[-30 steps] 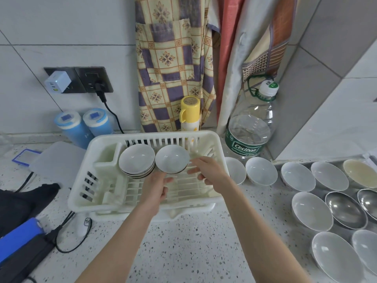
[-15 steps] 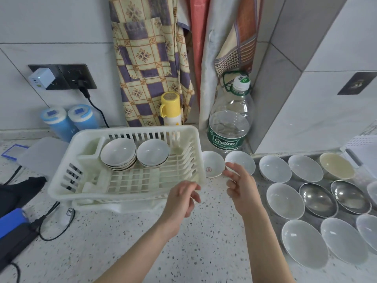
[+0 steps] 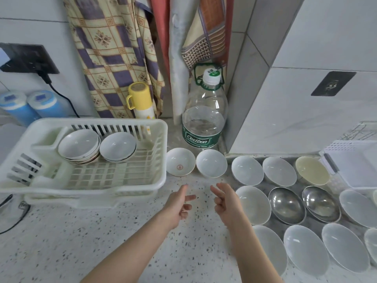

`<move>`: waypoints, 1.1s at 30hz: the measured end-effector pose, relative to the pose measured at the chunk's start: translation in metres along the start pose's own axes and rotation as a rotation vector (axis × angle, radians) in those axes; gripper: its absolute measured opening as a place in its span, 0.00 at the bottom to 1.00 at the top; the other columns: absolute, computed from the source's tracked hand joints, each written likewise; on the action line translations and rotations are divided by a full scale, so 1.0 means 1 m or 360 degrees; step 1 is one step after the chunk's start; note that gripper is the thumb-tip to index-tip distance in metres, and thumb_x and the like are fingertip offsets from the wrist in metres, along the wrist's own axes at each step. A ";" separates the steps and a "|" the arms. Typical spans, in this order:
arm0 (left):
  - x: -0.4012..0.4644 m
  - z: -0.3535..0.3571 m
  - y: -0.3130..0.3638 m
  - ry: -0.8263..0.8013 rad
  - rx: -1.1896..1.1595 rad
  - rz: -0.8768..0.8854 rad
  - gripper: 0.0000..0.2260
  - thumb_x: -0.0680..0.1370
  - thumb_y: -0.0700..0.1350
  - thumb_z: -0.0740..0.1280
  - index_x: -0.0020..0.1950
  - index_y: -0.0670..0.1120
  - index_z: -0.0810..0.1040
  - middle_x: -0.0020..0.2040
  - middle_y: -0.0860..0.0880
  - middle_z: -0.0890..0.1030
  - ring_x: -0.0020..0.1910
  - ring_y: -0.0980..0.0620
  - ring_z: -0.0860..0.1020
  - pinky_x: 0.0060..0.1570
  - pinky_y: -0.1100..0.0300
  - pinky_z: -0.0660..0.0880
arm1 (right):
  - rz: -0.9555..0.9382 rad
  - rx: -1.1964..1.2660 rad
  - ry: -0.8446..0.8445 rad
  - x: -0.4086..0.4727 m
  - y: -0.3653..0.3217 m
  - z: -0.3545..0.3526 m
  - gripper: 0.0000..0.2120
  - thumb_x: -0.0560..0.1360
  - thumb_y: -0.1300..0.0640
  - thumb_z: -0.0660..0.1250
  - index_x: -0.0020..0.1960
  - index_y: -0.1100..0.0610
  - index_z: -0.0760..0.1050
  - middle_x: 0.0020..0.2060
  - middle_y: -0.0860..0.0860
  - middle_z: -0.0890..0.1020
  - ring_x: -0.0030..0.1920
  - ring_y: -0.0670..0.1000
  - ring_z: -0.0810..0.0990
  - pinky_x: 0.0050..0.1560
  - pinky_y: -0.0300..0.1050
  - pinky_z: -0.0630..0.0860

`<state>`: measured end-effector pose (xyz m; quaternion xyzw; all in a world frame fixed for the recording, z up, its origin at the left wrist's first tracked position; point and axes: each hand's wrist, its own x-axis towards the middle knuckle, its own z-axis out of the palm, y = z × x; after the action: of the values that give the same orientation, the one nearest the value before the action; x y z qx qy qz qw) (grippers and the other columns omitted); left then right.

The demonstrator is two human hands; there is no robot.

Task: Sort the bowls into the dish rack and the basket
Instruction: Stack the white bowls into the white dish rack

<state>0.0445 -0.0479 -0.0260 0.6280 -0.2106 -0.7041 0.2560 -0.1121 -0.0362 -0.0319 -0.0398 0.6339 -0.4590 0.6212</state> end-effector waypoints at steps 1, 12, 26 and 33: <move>0.007 0.000 0.001 0.0033 -0.0070 -0.0017 0.08 0.82 0.52 0.61 0.47 0.49 0.73 0.54 0.45 0.84 0.28 0.54 0.68 0.22 0.64 0.58 | 0.0032 -0.0011 -0.0009 0.004 0.000 -0.002 0.04 0.77 0.56 0.63 0.50 0.55 0.72 0.46 0.54 0.85 0.22 0.46 0.65 0.19 0.36 0.59; 0.059 0.013 0.020 0.0234 -0.0522 0.0097 0.07 0.84 0.48 0.57 0.52 0.48 0.73 0.47 0.42 0.83 0.25 0.54 0.67 0.19 0.66 0.60 | 0.0136 -0.0150 -0.0029 0.044 -0.017 0.007 0.11 0.78 0.50 0.64 0.57 0.53 0.72 0.45 0.54 0.86 0.23 0.46 0.69 0.18 0.34 0.58; 0.076 0.015 0.023 0.0421 -0.0614 0.0233 0.15 0.80 0.36 0.58 0.66 0.43 0.71 0.50 0.36 0.83 0.20 0.59 0.67 0.18 0.66 0.62 | 0.0013 -0.0303 0.0184 0.058 -0.022 0.024 0.12 0.76 0.60 0.58 0.58 0.60 0.72 0.38 0.55 0.85 0.28 0.48 0.64 0.22 0.37 0.61; 0.057 0.005 0.013 0.0360 -0.0528 0.0220 0.12 0.81 0.38 0.59 0.63 0.43 0.72 0.45 0.37 0.84 0.23 0.56 0.65 0.20 0.66 0.63 | -0.0068 -0.0136 0.0144 0.018 -0.018 0.015 0.09 0.75 0.63 0.58 0.53 0.60 0.74 0.37 0.57 0.86 0.22 0.45 0.60 0.19 0.36 0.58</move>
<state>0.0360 -0.0934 -0.0617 0.6365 -0.1044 -0.6348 0.4256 -0.1129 -0.0657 -0.0317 -0.0592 0.6794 -0.4460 0.5797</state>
